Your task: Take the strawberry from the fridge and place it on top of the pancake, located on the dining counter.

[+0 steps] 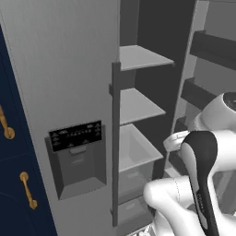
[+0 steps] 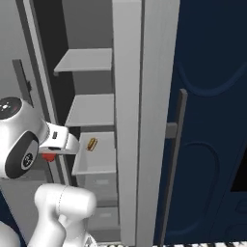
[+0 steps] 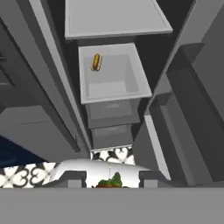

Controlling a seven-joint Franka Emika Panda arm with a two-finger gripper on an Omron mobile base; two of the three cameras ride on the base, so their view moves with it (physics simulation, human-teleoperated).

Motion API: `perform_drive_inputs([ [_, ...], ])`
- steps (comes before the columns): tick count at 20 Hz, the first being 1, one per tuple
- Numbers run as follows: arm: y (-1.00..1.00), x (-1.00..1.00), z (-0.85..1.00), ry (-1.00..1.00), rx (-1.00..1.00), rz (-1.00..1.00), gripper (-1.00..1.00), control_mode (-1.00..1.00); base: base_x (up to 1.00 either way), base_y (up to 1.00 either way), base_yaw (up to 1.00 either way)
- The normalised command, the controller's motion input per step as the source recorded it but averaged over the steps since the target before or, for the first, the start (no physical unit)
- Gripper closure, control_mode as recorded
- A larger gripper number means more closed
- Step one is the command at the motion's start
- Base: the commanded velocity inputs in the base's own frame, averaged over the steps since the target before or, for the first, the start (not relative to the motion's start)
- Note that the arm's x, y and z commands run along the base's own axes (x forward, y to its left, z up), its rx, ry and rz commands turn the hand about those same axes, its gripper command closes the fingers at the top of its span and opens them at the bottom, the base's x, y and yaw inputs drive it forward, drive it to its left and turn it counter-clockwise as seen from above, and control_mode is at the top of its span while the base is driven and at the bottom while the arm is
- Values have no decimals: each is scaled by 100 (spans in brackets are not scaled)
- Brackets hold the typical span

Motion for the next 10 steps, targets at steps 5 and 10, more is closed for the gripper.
perform_drive_inputs([
  [5, 0, 0, 0, 0, 0, 0, 100, 100, -89, 9, -3],
  [10, 0, 0, 0, 0, 0, 0, 100, 100, -35, 3, -45],
])
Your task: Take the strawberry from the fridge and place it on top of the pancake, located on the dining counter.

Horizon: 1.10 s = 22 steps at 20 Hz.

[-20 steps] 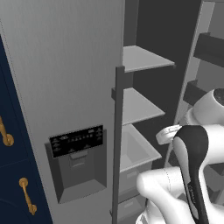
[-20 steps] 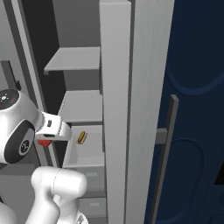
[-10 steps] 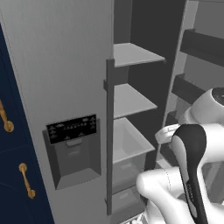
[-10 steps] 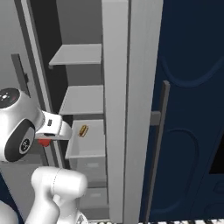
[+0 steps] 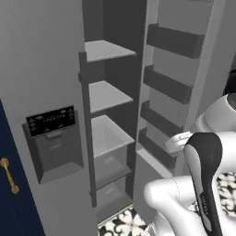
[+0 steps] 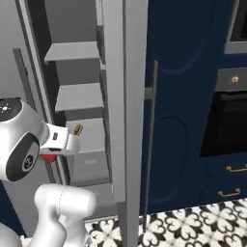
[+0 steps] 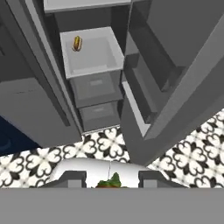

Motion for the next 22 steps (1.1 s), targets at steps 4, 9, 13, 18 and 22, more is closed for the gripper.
perform_drive_inputs([
  [4, 0, 0, 0, 0, 0, 0, 100, 100, -33, -5, -82],
  [9, 0, 0, 0, 0, 0, 0, 100, 100, -3, -4, -91],
  [13, 0, 0, 0, 0, 0, 0, 100, 100, 0, -30, -89],
  [18, 0, 0, 0, 0, 0, 0, 100, 100, 2, -62, -84],
  [22, 0, 0, 0, 0, 0, 0, 100, 100, 16, -96, -67],
])
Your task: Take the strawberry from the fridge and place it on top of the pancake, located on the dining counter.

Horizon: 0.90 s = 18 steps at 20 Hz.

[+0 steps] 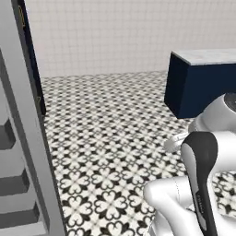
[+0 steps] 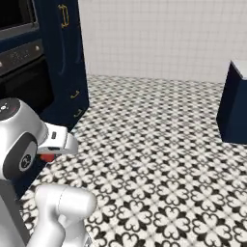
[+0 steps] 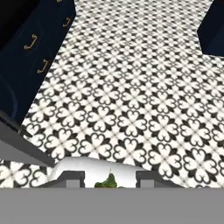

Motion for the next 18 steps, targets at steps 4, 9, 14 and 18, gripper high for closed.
perform_drive_inputs([
  [4, 0, 0, 0, 0, 0, 0, 100, 100, 64, -100, -34],
  [9, 0, 0, 0, 0, 0, 0, 100, 100, 92, -72, -14],
  [14, 0, 0, 0, 0, 0, 0, 100, 100, 95, 0, 2],
  [18, 0, 0, 0, 0, 0, 0, 100, 100, 100, 4, 26],
])
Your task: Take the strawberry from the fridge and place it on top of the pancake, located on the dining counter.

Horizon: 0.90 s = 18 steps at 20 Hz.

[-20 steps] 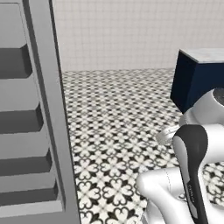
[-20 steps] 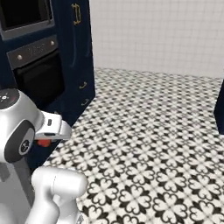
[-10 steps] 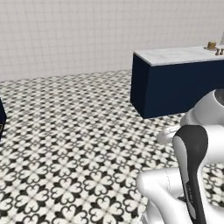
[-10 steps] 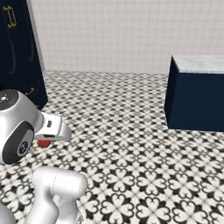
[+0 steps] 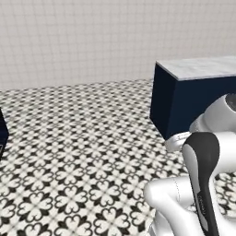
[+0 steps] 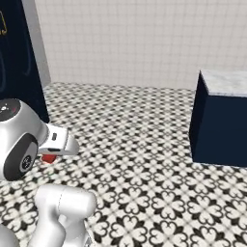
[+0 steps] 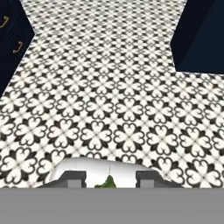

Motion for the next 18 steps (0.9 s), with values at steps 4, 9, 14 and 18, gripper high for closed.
perform_drive_inputs([
  [4, 0, 0, 0, 0, 0, 0, 100, 100, 97, -5, 10],
  [9, 0, 0, 0, 0, 0, 0, 100, 100, 85, -6, 0],
  [14, 0, 0, 0, 0, 0, 0, 100, 100, 100, -4, 0],
  [18, 0, 0, 0, 0, 0, 0, 100, 100, 100, 0, 0],
])
